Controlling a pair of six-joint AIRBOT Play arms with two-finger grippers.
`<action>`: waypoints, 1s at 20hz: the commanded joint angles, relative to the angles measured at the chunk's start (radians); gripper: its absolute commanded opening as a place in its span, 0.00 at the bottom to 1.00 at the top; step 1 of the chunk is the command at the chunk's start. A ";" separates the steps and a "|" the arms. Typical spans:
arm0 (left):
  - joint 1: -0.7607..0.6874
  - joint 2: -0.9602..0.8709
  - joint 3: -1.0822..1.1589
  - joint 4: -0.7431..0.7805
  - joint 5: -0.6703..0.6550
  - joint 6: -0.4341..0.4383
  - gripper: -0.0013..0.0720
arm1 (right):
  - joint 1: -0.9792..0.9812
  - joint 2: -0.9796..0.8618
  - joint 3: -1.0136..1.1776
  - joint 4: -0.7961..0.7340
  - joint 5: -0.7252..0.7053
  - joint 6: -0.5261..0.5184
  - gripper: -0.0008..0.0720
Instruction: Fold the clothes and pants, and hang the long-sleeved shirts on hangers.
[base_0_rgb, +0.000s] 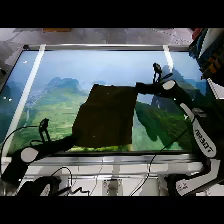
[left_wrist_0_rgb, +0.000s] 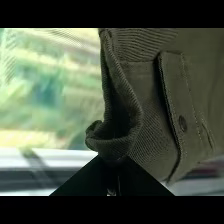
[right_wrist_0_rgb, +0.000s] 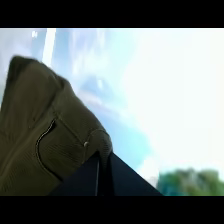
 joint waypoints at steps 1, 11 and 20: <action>-0.020 -0.183 0.000 -0.160 0.105 0.049 0.04 | 0.013 -0.072 0.116 -0.005 -0.091 0.011 0.05; -0.175 -0.290 0.049 -0.151 0.295 0.260 0.04 | -0.053 -0.016 0.119 -0.079 0.115 0.022 0.66; -0.178 -0.286 0.217 0.318 0.077 0.281 0.04 | -0.243 0.114 0.085 -0.250 1.025 0.019 0.05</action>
